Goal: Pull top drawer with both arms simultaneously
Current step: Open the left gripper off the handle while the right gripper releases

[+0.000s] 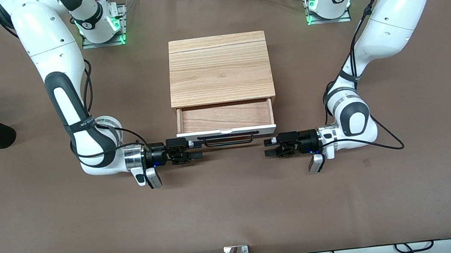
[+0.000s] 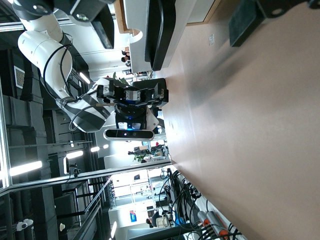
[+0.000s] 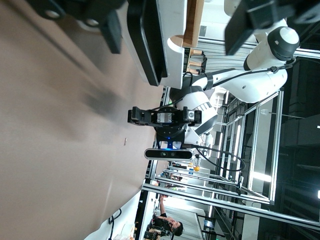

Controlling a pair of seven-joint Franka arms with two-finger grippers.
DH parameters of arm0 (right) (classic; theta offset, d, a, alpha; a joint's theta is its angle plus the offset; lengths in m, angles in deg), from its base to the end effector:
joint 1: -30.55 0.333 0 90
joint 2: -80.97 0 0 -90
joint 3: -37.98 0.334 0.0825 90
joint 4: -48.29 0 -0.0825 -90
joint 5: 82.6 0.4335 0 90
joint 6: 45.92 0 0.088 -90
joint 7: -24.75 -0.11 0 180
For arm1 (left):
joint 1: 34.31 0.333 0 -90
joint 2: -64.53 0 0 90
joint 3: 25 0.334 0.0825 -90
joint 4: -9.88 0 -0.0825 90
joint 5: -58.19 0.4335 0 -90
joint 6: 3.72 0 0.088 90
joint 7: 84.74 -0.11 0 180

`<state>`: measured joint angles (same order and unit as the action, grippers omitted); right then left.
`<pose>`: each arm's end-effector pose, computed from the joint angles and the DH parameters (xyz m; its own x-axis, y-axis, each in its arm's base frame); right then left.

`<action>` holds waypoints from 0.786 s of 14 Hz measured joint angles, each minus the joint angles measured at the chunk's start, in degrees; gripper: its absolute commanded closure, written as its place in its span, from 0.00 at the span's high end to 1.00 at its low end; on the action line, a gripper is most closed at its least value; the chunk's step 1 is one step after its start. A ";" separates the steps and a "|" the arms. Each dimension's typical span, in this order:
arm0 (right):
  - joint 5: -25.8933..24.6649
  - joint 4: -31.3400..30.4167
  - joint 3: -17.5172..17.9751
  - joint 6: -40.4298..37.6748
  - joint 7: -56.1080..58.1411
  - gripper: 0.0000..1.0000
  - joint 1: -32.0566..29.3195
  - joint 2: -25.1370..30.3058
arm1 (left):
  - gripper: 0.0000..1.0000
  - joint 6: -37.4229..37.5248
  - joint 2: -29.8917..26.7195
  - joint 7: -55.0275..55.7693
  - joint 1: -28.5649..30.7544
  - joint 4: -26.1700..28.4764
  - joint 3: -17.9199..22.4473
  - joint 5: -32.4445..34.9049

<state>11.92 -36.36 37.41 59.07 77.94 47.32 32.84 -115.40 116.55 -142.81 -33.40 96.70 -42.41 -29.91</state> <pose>0.7114 0.2949 0.1878 0.9806 0.0630 0.1854 0.1917 -0.1171 -0.9744 0.7136 -0.2446 0.1470 0.9847 0.0425 0.1691 -0.1657 -0.0742 0.9834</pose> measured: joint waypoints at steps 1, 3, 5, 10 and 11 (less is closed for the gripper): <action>-0.34 0.11 -0.04 0.00 -2.35 1.00 0.00 0.27 | 1.00 0.00 0.00 0.24 -0.02 -0.26 0.00 0.68; -3.73 1.21 -0.23 0.01 -8.04 1.00 -0.02 1.26 | 1.00 0.00 -0.04 3.01 0.03 -2.02 0.02 5.73; -13.61 4.36 -0.97 0.03 -14.52 1.00 -0.32 2.41 | 1.00 0.01 -0.53 10.48 0.76 -6.07 0.09 16.27; -41.47 9.41 -2.23 -0.39 -26.73 1.00 -1.08 6.26 | 1.00 9.28 -3.84 26.95 4.72 -13.94 0.24 37.84; -47.83 9.50 -2.22 -0.95 -28.51 1.00 -0.94 7.61 | 1.00 11.68 -4.72 29.15 5.39 -15.14 0.25 42.14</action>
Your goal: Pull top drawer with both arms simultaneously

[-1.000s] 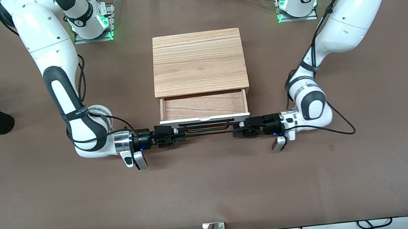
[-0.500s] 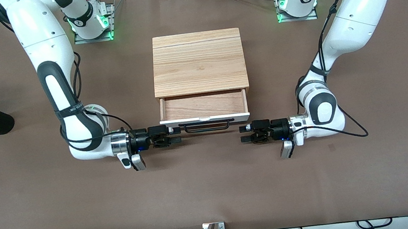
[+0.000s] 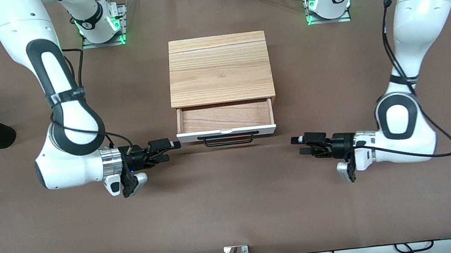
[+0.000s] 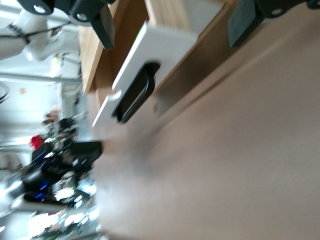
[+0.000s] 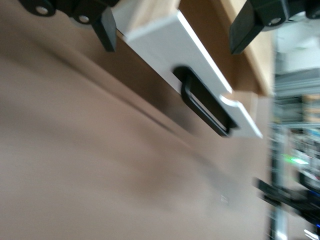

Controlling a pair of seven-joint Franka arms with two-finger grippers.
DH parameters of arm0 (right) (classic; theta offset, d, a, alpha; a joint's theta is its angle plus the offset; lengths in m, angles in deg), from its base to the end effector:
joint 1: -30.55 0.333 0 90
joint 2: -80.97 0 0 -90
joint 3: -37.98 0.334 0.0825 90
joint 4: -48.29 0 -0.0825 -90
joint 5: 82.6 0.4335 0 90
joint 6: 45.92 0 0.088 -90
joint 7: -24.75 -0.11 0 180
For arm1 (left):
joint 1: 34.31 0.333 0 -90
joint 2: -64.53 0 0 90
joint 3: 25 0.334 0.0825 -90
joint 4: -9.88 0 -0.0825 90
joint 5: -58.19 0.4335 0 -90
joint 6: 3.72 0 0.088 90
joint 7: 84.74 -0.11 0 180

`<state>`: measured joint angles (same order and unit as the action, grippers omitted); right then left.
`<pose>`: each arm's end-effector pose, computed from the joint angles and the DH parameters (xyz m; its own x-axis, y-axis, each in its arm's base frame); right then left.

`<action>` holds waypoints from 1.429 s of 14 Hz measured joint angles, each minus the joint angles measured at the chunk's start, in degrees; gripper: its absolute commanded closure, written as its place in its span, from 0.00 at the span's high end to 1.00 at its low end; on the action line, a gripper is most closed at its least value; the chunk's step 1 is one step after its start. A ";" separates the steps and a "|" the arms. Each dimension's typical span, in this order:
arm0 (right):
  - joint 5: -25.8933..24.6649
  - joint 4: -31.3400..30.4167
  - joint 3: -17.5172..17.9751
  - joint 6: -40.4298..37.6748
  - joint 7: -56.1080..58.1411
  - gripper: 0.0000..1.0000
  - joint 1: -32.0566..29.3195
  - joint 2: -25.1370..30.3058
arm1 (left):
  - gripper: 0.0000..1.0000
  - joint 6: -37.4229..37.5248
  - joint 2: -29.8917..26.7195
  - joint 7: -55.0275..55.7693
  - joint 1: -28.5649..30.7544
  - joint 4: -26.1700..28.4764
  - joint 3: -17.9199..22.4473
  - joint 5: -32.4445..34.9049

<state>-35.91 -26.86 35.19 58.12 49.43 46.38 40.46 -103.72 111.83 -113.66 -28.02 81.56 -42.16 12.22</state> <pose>0.7449 0.2452 0.3172 0.9333 0.3582 0.0250 0.2766 -0.6727 -0.6863 0.7721 -0.1540 0.2870 0.9480 -0.3141 0.0502 -0.2036 -0.4778 0.8545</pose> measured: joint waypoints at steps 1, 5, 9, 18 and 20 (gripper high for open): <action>-7.19 0.05 0.00 -1.33 -2.25 1.00 0.13 1.40 | 1.00 1.89 -1.32 1.80 0.66 -0.99 -0.02 4.43; -35.11 0.11 0.00 -10.40 -11.80 1.00 0.44 6.85 | 1.00 10.17 -10.78 8.03 1.17 -2.18 -0.07 23.74; -48.13 0.43 -0.04 -18.15 -17.53 1.00 0.42 13.45 | 1.00 19.49 -19.97 14.49 1.85 -2.35 0.23 36.79; -52.12 1.26 -3.18 -30.52 -17.83 1.00 -4.18 26.99 | 1.00 28.02 -30.41 19.17 5.18 -1.01 1.25 45.72; -52.06 -4.98 -0.14 -21.92 -17.91 1.00 -8.19 30.51 | 1.00 28.03 -31.08 20.43 4.52 -0.29 0.80 46.07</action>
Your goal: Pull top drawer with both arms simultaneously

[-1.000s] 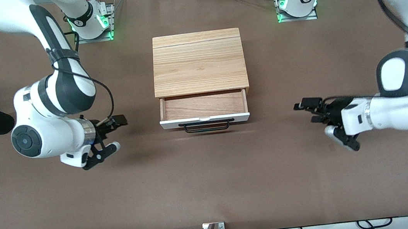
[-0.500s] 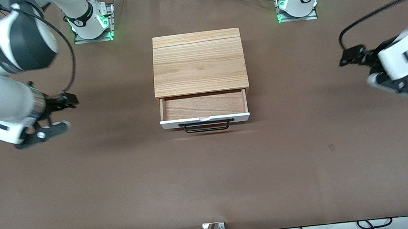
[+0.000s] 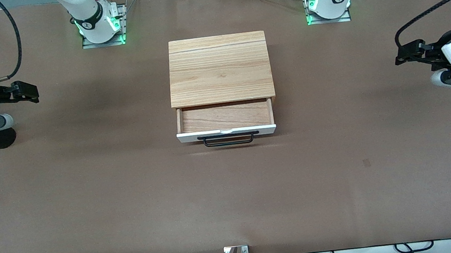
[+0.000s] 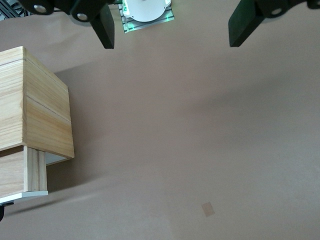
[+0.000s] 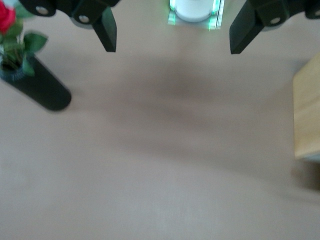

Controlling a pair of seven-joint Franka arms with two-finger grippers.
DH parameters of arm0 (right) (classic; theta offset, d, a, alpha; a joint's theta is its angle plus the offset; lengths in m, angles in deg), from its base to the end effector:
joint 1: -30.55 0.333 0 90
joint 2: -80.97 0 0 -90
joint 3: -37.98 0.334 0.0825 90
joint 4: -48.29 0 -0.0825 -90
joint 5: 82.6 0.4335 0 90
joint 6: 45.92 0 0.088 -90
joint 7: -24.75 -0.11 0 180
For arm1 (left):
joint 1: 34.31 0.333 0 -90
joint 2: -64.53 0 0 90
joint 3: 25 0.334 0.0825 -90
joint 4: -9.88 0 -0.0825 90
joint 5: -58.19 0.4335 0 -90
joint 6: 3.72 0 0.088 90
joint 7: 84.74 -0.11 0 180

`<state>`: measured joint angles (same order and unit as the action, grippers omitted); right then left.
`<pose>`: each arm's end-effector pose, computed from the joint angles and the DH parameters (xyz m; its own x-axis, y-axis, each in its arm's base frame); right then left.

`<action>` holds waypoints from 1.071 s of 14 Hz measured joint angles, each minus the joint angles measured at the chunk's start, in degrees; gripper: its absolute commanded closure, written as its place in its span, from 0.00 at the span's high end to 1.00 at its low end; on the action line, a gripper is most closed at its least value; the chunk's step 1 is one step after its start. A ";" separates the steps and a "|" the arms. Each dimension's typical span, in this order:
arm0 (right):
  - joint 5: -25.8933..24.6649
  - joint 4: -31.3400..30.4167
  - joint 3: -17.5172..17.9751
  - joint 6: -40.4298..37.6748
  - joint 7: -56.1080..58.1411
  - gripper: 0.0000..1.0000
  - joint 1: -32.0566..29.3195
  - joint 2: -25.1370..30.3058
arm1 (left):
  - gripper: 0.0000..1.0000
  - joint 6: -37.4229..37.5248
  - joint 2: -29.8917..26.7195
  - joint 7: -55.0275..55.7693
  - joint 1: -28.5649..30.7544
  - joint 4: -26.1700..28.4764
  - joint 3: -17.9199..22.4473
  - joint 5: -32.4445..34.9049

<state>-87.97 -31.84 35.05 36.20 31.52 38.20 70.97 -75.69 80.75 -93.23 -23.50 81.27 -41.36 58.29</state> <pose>0.6432 0.0447 0.6087 0.9714 0.1846 -0.1495 0.1987 -0.9763 0.0854 0.6538 -0.0344 0.6078 0.9374 -0.2483 -0.2441 -0.2265 -0.9673 0.1142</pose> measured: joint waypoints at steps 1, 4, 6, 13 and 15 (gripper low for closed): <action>0.90 -5.32 1.69 5.82 -0.03 1.00 -2.94 2.60 | 1.00 -0.12 -1.14 1.44 -0.60 1.35 -0.08 0.19; 6.22 -17.12 3.30 12.43 0.13 1.00 -9.26 9.29 | 1.00 -6.20 -8.49 3.97 -3.93 11.29 1.72 0.41; 6.19 -18.56 3.29 12.83 0.13 1.00 -10.44 11.15 | 1.00 -11.09 -15.72 4.02 -5.41 21.40 3.79 0.37; 5.81 -17.97 3.91 13.73 -3.56 1.00 -8.81 12.12 | 1.00 -14.11 -22.41 4.01 -5.48 29.97 5.38 -0.20; 5.80 -17.97 3.98 13.68 -4.53 1.00 -8.13 12.03 | 1.00 -14.28 -22.41 4.01 -5.52 30.08 5.36 -0.52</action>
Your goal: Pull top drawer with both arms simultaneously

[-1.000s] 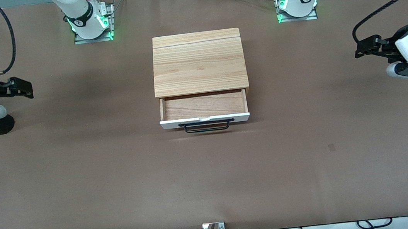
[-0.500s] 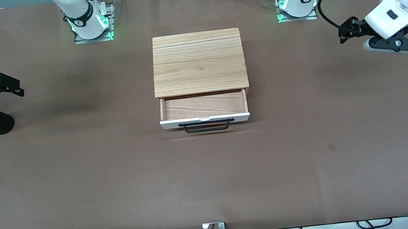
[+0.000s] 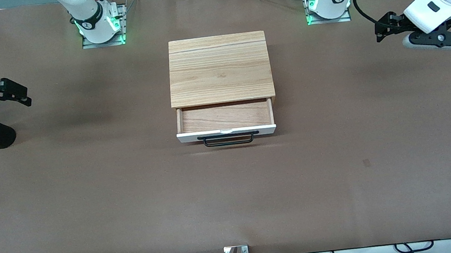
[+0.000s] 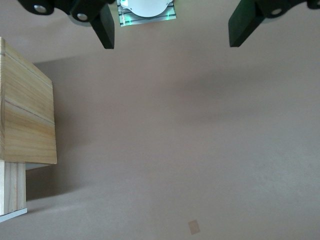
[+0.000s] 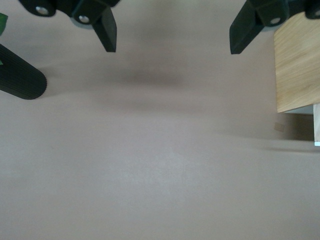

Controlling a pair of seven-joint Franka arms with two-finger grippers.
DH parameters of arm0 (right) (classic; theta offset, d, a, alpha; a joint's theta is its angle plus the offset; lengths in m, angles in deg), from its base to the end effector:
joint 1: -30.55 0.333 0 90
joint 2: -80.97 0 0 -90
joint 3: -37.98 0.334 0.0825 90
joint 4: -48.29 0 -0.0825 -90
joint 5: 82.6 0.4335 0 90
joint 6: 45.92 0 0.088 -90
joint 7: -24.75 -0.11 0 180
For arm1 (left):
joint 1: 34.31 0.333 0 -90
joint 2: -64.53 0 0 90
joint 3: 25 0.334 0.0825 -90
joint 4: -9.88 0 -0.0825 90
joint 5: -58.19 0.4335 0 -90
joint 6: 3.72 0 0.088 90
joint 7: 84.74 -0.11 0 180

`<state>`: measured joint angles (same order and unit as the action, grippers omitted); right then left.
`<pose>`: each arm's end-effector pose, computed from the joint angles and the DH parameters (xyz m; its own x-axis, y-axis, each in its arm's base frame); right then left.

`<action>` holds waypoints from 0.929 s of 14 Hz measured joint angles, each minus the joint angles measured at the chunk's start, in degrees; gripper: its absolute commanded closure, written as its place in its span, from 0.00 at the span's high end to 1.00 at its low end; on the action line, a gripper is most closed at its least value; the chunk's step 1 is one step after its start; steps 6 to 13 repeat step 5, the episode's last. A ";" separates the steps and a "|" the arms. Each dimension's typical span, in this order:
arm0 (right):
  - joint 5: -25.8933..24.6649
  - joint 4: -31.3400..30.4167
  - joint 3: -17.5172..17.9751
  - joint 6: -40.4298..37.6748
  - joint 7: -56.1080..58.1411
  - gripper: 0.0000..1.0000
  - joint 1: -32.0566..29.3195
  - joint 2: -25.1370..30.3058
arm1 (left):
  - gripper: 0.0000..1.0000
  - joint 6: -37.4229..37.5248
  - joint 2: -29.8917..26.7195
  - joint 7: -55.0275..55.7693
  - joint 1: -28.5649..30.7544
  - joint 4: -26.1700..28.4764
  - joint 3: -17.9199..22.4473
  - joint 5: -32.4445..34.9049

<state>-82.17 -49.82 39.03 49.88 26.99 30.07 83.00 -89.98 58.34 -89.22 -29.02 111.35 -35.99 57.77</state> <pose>0.5978 0.0069 0.5954 0.9988 0.0483 -0.0046 0.0482 -0.9988 -0.0070 0.5521 -0.0607 0.5926 0.9722 -0.1717 -0.1592 -0.1740 -0.9847 -0.0008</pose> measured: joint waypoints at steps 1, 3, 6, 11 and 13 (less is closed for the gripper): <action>-0.01 -0.01 0.01 -0.01 -0.10 1.00 0.06 -0.16 | 1.00 -0.08 0.00 0.00 -0.03 0.02 -0.01 -0.31; -0.20 -0.01 -0.04 0.00 -0.10 1.00 -0.03 -0.42 | 1.00 -0.09 0.00 0.01 -0.04 0.02 -0.01 -0.52; -0.24 0.07 -0.07 0.06 -0.10 1.00 -0.05 -0.48 | 1.00 -0.04 0.00 0.00 -0.05 0.03 -0.02 -0.56; -0.24 0.07 -0.07 0.06 -0.10 1.00 -0.05 -0.48 | 1.00 -0.04 0.00 0.00 -0.05 0.03 -0.02 -0.56; -0.24 0.07 -0.07 0.06 -0.10 1.00 -0.05 -0.48 | 1.00 -0.04 0.00 0.00 -0.05 0.03 -0.02 -0.56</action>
